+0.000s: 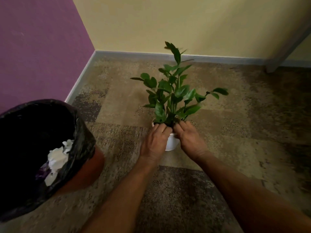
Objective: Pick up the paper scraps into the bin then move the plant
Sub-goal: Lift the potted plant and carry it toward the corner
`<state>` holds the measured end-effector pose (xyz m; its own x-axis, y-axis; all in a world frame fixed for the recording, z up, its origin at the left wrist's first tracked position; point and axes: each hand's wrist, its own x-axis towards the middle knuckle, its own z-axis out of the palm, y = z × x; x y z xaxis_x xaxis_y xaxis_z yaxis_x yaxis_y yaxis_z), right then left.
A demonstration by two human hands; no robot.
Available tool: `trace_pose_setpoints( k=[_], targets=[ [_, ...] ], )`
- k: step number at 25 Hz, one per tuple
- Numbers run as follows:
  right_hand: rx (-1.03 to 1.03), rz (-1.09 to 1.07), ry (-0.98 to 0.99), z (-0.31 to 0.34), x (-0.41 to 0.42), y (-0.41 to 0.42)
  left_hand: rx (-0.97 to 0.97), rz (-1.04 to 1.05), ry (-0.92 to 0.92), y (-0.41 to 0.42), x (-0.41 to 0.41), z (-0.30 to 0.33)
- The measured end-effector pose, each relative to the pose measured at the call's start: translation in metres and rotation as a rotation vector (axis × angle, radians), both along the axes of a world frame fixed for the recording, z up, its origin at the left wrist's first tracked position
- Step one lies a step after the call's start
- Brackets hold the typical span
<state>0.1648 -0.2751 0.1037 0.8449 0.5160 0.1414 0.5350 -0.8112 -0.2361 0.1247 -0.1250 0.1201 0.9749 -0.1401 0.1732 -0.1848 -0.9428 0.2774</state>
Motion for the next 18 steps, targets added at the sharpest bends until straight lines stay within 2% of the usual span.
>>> trace_pose_setpoints(
  k=[5,14,18],
  targets=[
    [0.002,0.017,0.022,0.096,-0.021,0.0,0.037,0.03,0.067,-0.004,-0.022,0.092],
    [0.042,0.07,0.122,0.319,-0.018,-0.016,0.089,0.018,0.157,-0.024,-0.019,0.322],
    [0.062,0.058,0.169,0.369,0.005,0.012,0.088,0.075,0.164,-0.004,0.005,0.37]
  ],
)
